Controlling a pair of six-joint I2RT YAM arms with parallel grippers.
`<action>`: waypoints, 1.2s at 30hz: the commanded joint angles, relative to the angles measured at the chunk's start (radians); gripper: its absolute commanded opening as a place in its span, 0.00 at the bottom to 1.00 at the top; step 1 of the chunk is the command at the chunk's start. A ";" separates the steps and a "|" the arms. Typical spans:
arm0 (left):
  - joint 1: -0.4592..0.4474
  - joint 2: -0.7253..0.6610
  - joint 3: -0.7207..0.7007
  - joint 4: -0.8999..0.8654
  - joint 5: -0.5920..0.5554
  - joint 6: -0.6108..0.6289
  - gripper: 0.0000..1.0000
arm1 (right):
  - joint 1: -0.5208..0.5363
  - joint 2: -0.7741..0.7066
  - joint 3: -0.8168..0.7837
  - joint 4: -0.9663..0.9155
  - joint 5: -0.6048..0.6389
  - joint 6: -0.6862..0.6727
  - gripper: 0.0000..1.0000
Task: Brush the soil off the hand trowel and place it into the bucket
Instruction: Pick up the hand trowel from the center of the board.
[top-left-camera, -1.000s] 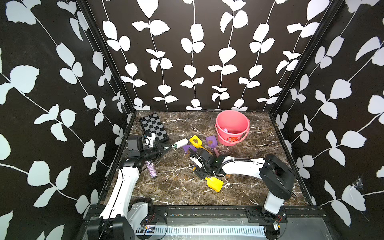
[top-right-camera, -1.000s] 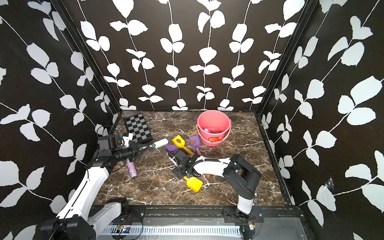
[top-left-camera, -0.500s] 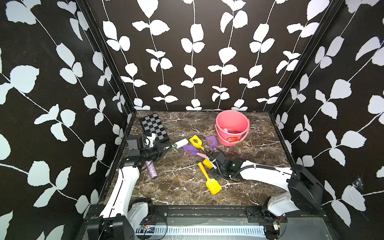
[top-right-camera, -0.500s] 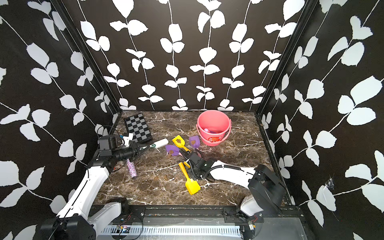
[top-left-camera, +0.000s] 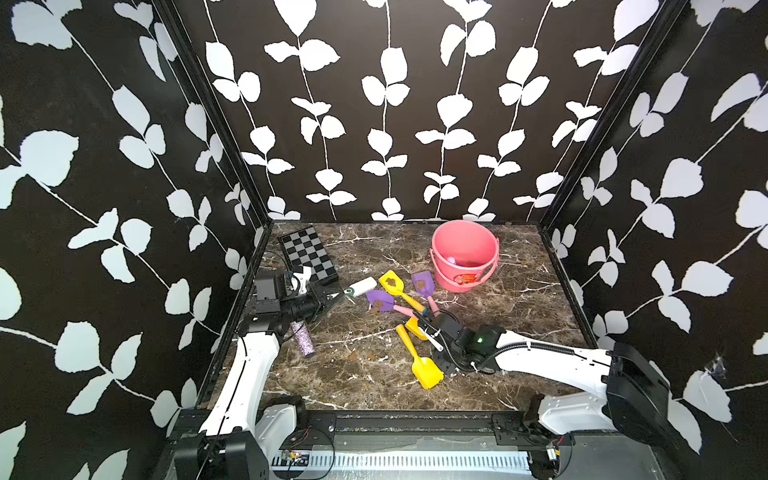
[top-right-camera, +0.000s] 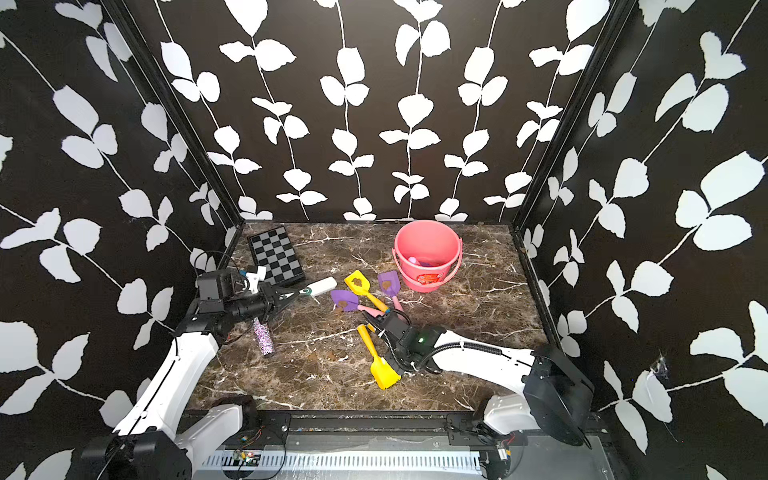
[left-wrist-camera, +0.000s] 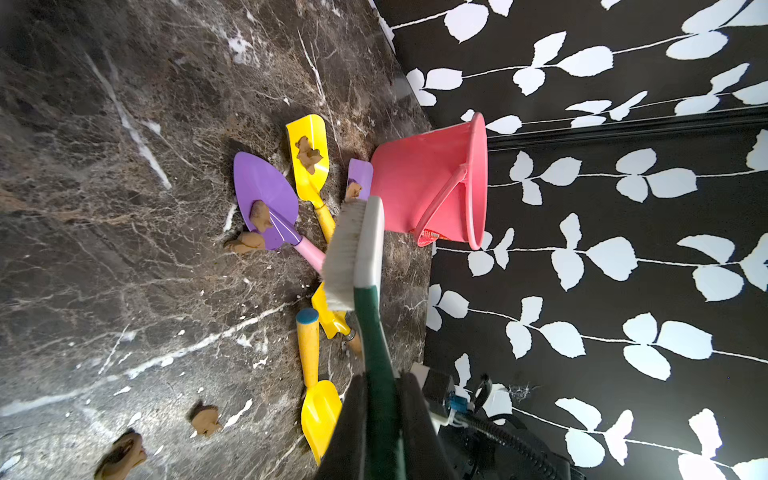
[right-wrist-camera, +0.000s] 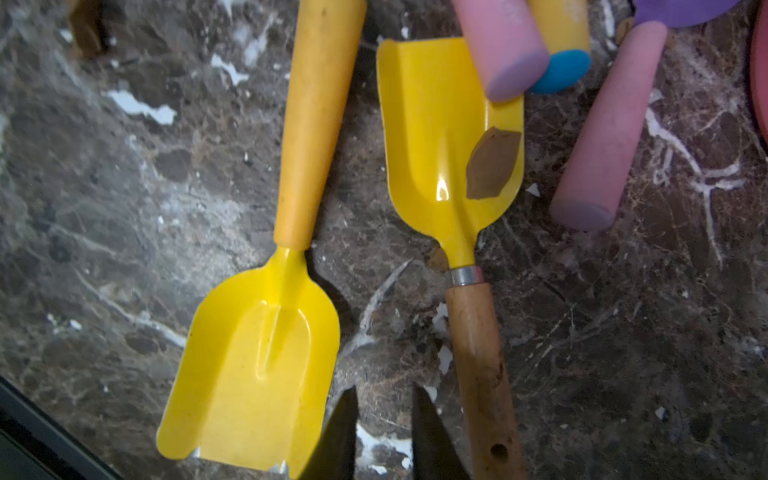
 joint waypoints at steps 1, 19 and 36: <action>0.003 -0.002 0.021 0.039 0.022 -0.005 0.00 | 0.014 0.031 0.019 -0.084 0.043 0.042 0.19; 0.003 0.013 0.010 0.062 0.024 -0.004 0.00 | 0.166 0.119 -0.033 0.101 -0.066 0.256 0.13; 0.002 0.026 0.032 0.055 0.009 0.011 0.00 | 0.190 0.023 0.067 0.047 0.025 0.031 0.41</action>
